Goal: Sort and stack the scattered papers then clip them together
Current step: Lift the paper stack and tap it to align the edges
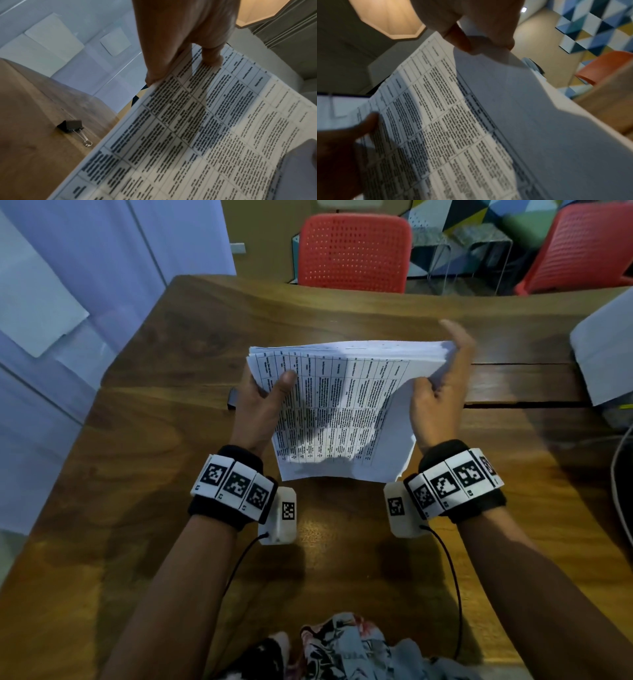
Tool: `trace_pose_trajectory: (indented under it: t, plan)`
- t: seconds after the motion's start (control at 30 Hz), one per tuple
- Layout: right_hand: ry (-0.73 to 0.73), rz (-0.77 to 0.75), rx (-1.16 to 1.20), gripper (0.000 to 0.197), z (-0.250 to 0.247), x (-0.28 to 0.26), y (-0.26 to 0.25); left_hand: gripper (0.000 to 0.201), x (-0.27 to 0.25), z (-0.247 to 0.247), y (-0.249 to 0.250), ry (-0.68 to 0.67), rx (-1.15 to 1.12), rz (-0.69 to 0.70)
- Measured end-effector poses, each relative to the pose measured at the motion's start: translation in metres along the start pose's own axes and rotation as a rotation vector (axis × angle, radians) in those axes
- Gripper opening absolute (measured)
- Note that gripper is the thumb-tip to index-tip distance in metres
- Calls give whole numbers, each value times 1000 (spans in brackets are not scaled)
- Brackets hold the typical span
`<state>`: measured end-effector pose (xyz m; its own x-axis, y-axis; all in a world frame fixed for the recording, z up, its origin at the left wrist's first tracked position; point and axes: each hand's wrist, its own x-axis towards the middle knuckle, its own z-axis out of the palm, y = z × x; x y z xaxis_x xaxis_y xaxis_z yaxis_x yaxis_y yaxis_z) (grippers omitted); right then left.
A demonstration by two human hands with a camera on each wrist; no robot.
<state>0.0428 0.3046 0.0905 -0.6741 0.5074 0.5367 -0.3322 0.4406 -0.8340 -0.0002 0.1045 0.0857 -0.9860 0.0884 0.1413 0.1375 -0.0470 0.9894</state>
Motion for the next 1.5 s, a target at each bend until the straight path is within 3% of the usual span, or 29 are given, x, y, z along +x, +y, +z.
trace_pose_trajectory:
  t: [0.1,0.2,0.33,0.47,0.63,0.8,0.9,1.0,1.1,1.2,1.27,1.37,1.43,1.5]
  plan:
    - [-5,270,192,63,2,-9,16,37,-3,0,-12,-9,58,-72]
    - [-72,455,119,55,9,-25,38,36,-11,5,-19,-12,96,-131]
    - [-18,434,143,49,5,-14,37,38,-8,8,-17,9,48,-111]
    - [-22,353,193,48,-9,-8,40,38,-7,3,-18,-59,-10,-60]
    - [-63,532,39,51,-7,-31,65,43,-16,12,-47,-138,39,-166]
    - [20,529,62,42,-6,-27,68,33,-10,12,-47,-113,0,-120]
    - [-17,536,-29,34,-6,-40,79,37,-14,10,-59,-109,50,-121]
    - [-65,497,-74,46,-6,-40,73,37,-12,11,-63,-126,82,-116]
    - [-46,459,55,64,-8,-11,43,38,-6,16,-55,-134,77,-106]
    - [-87,117,87,73,-22,34,3,39,0,19,-52,-119,116,-115]
    - [-316,-112,-193,74,-34,62,-14,40,3,21,-45,-120,148,-87]
    - [-775,-187,-757,101,-40,94,-32,36,6,25,-33,-122,158,-61]
    - [-890,-248,-986,113,-37,106,-38,35,7,31,-25,-133,169,-33]
    - [-918,-304,-1011,113,-34,113,-39,37,7,37,-17,-168,189,19]
